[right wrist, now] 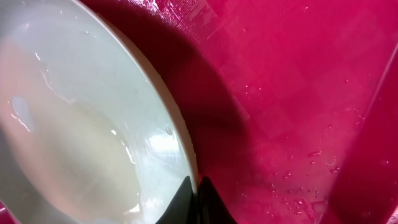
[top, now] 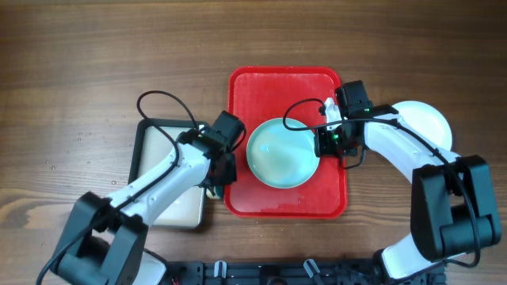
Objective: Clean dirty plates on tray and stack at the side
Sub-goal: 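Carry the sponge back and drop it into the soapy tub, then lift the light-blue plate up on edge with the right gripper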
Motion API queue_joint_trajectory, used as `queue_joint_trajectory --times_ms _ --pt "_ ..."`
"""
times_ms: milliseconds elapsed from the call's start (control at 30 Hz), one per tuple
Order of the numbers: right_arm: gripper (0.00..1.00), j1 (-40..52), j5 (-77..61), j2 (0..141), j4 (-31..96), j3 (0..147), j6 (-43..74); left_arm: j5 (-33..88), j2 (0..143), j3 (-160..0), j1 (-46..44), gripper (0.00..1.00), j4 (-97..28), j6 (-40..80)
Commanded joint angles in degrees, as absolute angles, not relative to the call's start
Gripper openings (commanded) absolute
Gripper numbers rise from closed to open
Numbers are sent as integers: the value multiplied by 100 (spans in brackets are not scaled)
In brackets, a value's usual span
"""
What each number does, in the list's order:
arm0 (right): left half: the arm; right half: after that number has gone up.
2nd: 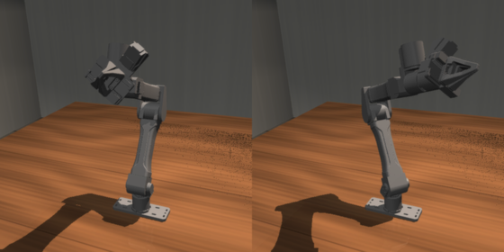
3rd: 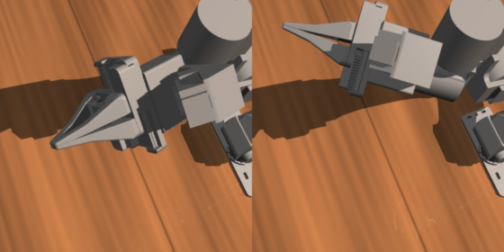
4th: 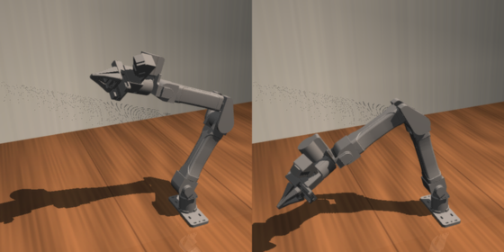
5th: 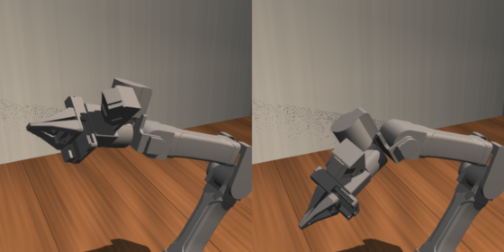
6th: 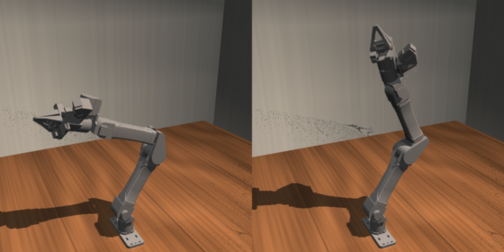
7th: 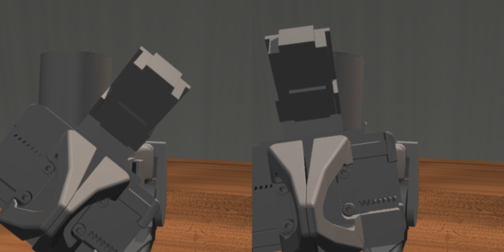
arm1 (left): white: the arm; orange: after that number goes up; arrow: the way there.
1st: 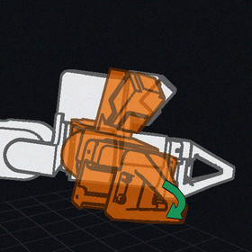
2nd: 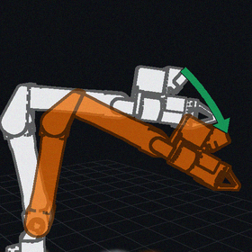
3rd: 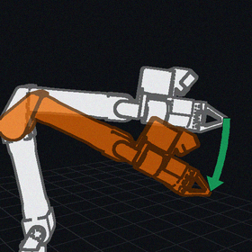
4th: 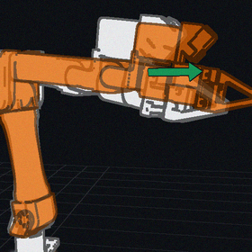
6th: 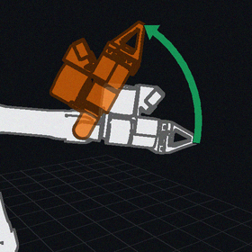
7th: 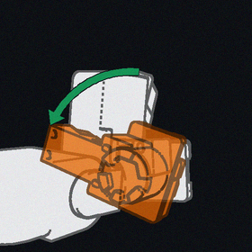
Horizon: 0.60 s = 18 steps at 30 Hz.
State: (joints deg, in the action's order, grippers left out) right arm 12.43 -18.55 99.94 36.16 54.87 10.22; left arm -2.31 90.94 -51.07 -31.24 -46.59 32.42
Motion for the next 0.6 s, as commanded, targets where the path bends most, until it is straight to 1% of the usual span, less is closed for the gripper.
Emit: queue_joint_trajectory --times_ms 0,67,100,200,333,467,533,567 --pt "5 1203 -1809 9845 3627 5472 1070 -303 9282 -5068 -3135 28 -4626 3395" --pt "4 1203 -1806 9845 3625 5472 1070 -86 9273 -5068 -3135 9 -4624 3389" --pt "4 1203 -1806 9845 3625 5472 1070 1 9268 -5068 -3135 4 -4630 3387" --pt "4 1203 -1806 9845 3625 5472 1068 58 9089 -5186 -3133 4 -4805 3391" --pt "4 1203 -1806 9845 3629 5472 1068 -82 8285 -5653 -3111 4 -5358 3391" --pt "4 1203 -1806 9845 3627 5472 1070 -902 7332 -5704 -2722 4 -6117 3391" --pt "4 1203 -1806 9845 3627 5472 1070 -1378 7227 -5607 -2401 4 -6460 3389" --pt "4 1203 -1806 9845 3629 5472 1068 -1483 7244 -5485 -2255 4 -6434 3393"
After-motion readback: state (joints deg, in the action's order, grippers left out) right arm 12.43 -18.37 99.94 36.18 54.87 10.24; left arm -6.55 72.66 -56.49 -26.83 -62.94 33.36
